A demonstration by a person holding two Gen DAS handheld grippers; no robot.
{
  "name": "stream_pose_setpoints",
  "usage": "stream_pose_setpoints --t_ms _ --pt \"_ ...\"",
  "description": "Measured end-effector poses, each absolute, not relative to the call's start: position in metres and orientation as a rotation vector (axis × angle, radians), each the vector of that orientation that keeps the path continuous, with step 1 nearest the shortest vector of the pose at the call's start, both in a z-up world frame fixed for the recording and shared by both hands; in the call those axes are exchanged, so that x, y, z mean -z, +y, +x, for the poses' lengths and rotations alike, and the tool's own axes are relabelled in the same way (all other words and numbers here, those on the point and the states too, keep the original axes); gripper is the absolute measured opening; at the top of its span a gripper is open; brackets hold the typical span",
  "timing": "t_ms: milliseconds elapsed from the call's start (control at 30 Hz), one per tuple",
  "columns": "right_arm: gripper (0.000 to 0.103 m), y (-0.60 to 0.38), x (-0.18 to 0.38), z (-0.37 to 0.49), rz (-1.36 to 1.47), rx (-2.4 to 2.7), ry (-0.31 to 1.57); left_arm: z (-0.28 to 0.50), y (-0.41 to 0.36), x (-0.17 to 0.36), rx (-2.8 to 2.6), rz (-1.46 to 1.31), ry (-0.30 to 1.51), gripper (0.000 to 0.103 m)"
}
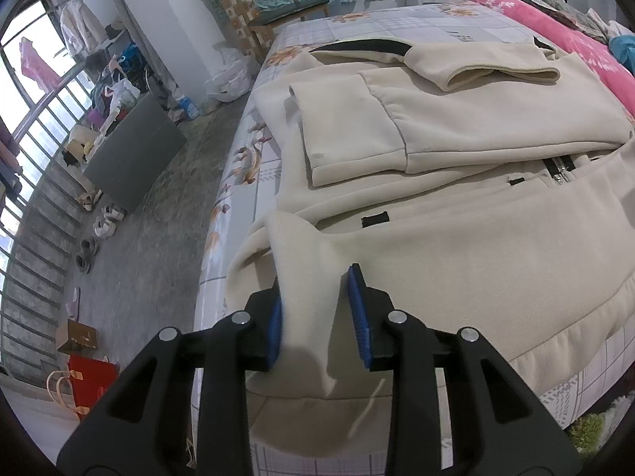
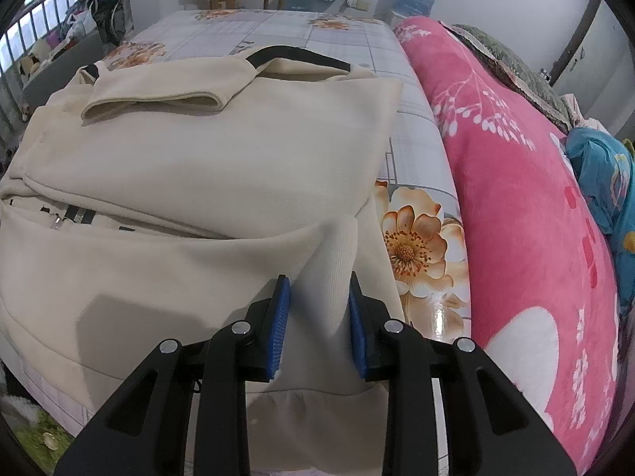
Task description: Fold large clothes
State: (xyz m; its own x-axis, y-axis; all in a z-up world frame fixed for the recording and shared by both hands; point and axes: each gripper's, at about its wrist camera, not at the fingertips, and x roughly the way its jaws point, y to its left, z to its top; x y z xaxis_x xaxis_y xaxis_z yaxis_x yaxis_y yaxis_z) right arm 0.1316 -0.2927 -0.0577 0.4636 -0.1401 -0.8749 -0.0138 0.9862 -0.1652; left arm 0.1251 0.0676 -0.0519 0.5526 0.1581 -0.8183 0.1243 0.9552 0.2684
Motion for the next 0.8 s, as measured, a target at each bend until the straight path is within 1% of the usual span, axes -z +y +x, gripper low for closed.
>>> stream_pose_setpoints --t_ms 67,100,167,200,233,267,300,333,367,500,600,667,767,800 --pt "0.031 -0.294 0.057 0.131 -0.144 0.076 1.088 0.125 0.068 0.051 -0.026 0.308 0.992 0.033" --pt "0.033 -0.294 0.057 0.131 -0.138 0.072 1.088 0.125 0.07 0.05 -0.03 0.305 0.993 0.036" --pt "0.042 -0.295 0.056 0.131 -0.122 0.065 1.091 0.124 0.072 0.048 -0.021 0.293 0.993 0.045" --pt "0.044 -0.295 0.055 0.131 -0.118 0.063 1.093 0.124 0.077 0.045 -0.003 0.268 0.989 0.054" --pt "0.046 -0.294 0.053 0.13 -0.115 0.059 1.093 0.123 0.08 0.041 0.012 0.244 0.982 0.06" --pt "0.048 -0.293 0.049 0.129 -0.111 0.055 1.085 0.122 0.086 0.035 0.033 0.206 0.966 0.061" --pt "0.05 -0.293 0.045 0.129 -0.105 0.053 1.075 0.122 0.092 0.029 0.05 0.181 0.953 0.064" --pt "0.054 -0.294 0.041 0.128 -0.096 0.051 1.066 0.122 0.095 0.024 0.063 0.165 0.94 0.068" --pt "0.057 -0.295 0.033 0.128 -0.072 0.046 1.047 0.124 0.097 0.02 0.073 0.155 0.928 0.069" --pt "0.061 -0.297 0.003 0.133 0.023 0.006 0.98 0.145 0.106 -0.015 0.15 0.108 0.846 0.076" --pt "0.063 -0.293 -0.015 0.148 0.113 -0.063 0.936 0.176 0.105 -0.033 0.241 0.01 0.832 0.076" --pt "0.063 -0.289 -0.018 0.166 0.2 -0.131 0.925 0.2 0.099 -0.037 0.31 -0.088 0.855 0.076" --pt "0.063 -0.279 -0.012 0.19 0.282 -0.185 0.933 0.229 0.082 -0.032 0.401 -0.19 0.886 0.076" --pt "0.063 -0.275 -0.007 0.202 0.305 -0.198 0.938 0.242 0.073 -0.027 0.431 -0.215 0.902 0.074"
